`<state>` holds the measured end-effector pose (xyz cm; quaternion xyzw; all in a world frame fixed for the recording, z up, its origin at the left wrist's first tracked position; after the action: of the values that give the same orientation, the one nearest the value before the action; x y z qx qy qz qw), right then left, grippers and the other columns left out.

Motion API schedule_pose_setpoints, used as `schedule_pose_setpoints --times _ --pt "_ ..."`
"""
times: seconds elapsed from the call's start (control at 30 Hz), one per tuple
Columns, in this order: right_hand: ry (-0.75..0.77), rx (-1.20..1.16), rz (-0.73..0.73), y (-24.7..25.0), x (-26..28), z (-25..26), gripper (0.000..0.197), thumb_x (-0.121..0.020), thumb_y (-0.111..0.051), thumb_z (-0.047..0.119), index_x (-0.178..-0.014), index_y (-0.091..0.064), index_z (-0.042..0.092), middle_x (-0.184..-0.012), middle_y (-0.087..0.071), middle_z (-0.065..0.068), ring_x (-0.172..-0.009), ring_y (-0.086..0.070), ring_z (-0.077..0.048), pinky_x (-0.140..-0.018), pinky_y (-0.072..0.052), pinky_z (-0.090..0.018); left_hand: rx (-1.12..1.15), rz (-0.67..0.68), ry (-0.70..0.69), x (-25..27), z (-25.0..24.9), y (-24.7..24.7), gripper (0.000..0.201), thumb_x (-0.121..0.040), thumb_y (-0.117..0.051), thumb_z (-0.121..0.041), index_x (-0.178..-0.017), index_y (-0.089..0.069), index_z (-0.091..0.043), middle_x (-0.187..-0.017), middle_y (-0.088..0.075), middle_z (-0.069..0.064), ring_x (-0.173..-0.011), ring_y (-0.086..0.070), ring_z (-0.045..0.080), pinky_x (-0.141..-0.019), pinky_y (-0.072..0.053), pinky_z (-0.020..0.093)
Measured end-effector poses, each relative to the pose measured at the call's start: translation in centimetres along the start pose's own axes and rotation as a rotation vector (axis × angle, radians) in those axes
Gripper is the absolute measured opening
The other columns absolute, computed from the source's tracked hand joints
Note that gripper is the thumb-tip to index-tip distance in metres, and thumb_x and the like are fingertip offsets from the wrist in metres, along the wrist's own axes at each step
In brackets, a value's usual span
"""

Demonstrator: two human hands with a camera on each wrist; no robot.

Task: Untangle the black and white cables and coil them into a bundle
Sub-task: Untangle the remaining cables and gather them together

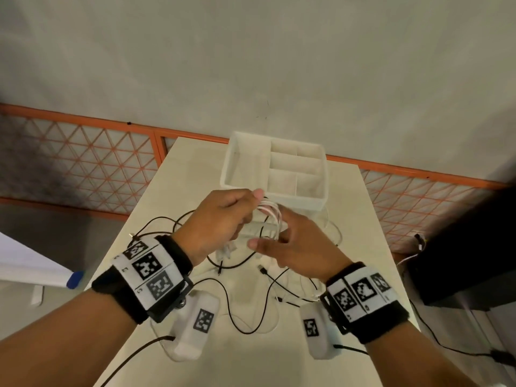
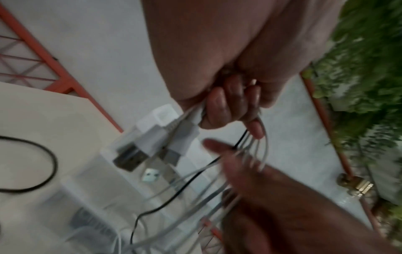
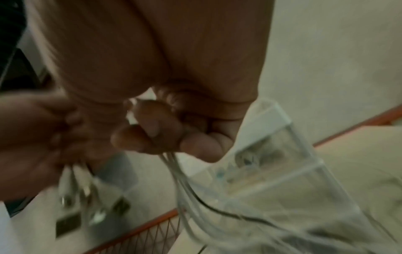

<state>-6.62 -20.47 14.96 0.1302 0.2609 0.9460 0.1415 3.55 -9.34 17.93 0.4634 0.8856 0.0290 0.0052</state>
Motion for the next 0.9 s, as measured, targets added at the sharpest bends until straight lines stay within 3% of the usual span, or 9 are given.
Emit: schedule_pose_setpoints --times 0.07,0.13,0.23,0.33,0.43,0.6,0.73,0.8,0.9 --pt "-0.155 0.050 -0.004 -0.3 -1.0 -2.1 0.021 -0.090 -0.071 0.039 -0.103 -0.072 0.023 -0.049 -0.063 0.006 -0.039 -0.054 -0.005 -0.046 -0.046 -0.022 0.030 0.044 -0.068 0.3 -1.5 -0.7 0.050 -0.098 -0.051 -0.033 -0.091 -0.059 0.016 -0.056 -0.026 -0.005 -0.055 -0.016 0.018 -0.050 -0.017 0.027" --pt "-0.302 0.133 -0.095 1.4 -1.3 -4.4 0.016 -0.092 -0.068 0.033 -0.086 -0.073 0.019 -0.055 -0.069 0.001 -0.042 -0.059 -0.009 -0.051 -0.055 -0.028 0.054 0.066 -0.078 0.7 -2.1 -0.1 0.055 -0.096 -0.050 -0.034 -0.106 -0.058 0.020 -0.057 -0.025 -0.004 -0.060 -0.014 0.024 -0.054 -0.015 0.032" --pt "-0.197 0.261 -0.522 6.3 -0.5 -4.5 0.015 -0.090 -0.069 0.027 -0.078 -0.075 0.021 -0.065 -0.073 -0.001 -0.059 -0.070 -0.020 -0.066 -0.062 -0.038 -0.171 0.147 0.027 1.2 -0.7 1.7 0.043 -0.095 -0.050 -0.044 -0.106 -0.075 -0.011 -0.054 -0.033 -0.008 -0.060 -0.024 0.026 -0.054 -0.024 0.031" --pt "0.017 0.072 -0.737 7.7 0.9 -3.6 0.017 -0.087 -0.076 0.034 -0.075 -0.073 0.024 -0.070 -0.074 0.004 -0.061 -0.066 -0.014 -0.060 -0.054 -0.028 -0.582 0.262 0.257 1.9 3.7 3.1 0.036 -0.098 -0.047 -0.050 -0.094 -0.077 -0.032 -0.046 -0.045 -0.015 -0.052 -0.043 0.015 -0.055 -0.036 0.024" --pt "0.039 0.076 -0.643 5.2 0.8 -5.0 0.011 -0.085 -0.076 0.012 -0.082 -0.073 0.022 -0.076 -0.074 0.012 -0.053 -0.060 -0.003 -0.051 -0.047 -0.015 -0.767 0.180 0.312 1.8 7.2 3.8 0.039 -0.101 -0.046 -0.041 -0.086 -0.075 -0.019 -0.063 -0.057 -0.012 -0.058 -0.052 0.002 -0.055 -0.035 0.014" --pt "-0.103 -0.003 -0.477 1.6 1.0 -9.6 0.057 -0.083 -0.077 0.010 -0.127 -0.050 0.035 -0.105 -0.063 0.017 -0.062 -0.064 -0.012 -0.058 -0.049 -0.009 -0.644 -0.083 0.336 1.8 9.4 5.3 0.038 -0.101 -0.047 -0.033 -0.071 -0.065 -0.017 -0.073 -0.063 0.006 -0.069 -0.057 0.018 -0.058 -0.038 0.021" --pt "-0.356 0.160 -0.554 0.5 2.4 -13.9 0.025 -0.087 -0.066 0.011 -0.107 -0.051 0.015 -0.094 -0.069 -0.002 -0.086 -0.069 -0.025 -0.066 -0.047 -0.028 -0.411 -0.188 0.337 1.9 8.7 5.7 0.037 -0.102 -0.045 -0.032 -0.077 -0.063 -0.011 -0.059 -0.048 -0.004 -0.043 -0.037 0.008 -0.043 -0.028 0.023" --pt "-0.520 0.409 -0.334 -1.1 2.8 -16.7 0.018 -0.088 -0.062 0.018 -0.105 -0.060 0.016 -0.104 -0.068 -0.003 -0.103 -0.065 -0.027 -0.082 -0.048 -0.031 -0.258 -0.218 0.355 1.9 8.7 5.7 0.036 -0.103 -0.045 -0.032 -0.077 -0.060 -0.010 -0.052 -0.041 -0.008 -0.038 -0.030 0.007 -0.041 -0.025 0.022" --pt "-0.622 0.629 -0.051 -3.7 3.6 -19.9 0.047 -0.087 -0.058 0.020 -0.134 -0.050 0.021 -0.132 -0.057 -0.003 -0.124 -0.055 -0.026 -0.102 -0.044 -0.035 -0.016 -0.264 0.388 1.8 8.4 5.4 0.033 -0.104 -0.043 -0.027 -0.079 -0.054 -0.008 -0.046 -0.033 -0.009 -0.037 -0.022 0.008 -0.037 -0.019 0.019"
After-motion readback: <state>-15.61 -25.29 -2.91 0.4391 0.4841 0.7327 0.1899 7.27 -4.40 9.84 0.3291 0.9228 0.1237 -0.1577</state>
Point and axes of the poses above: each hand's wrist, its own x-axis away from the middle knuckle, its own y-axis out of the back of the hand, z = x × y, the point moved 6 cm from there along -x, towards the middle knuckle
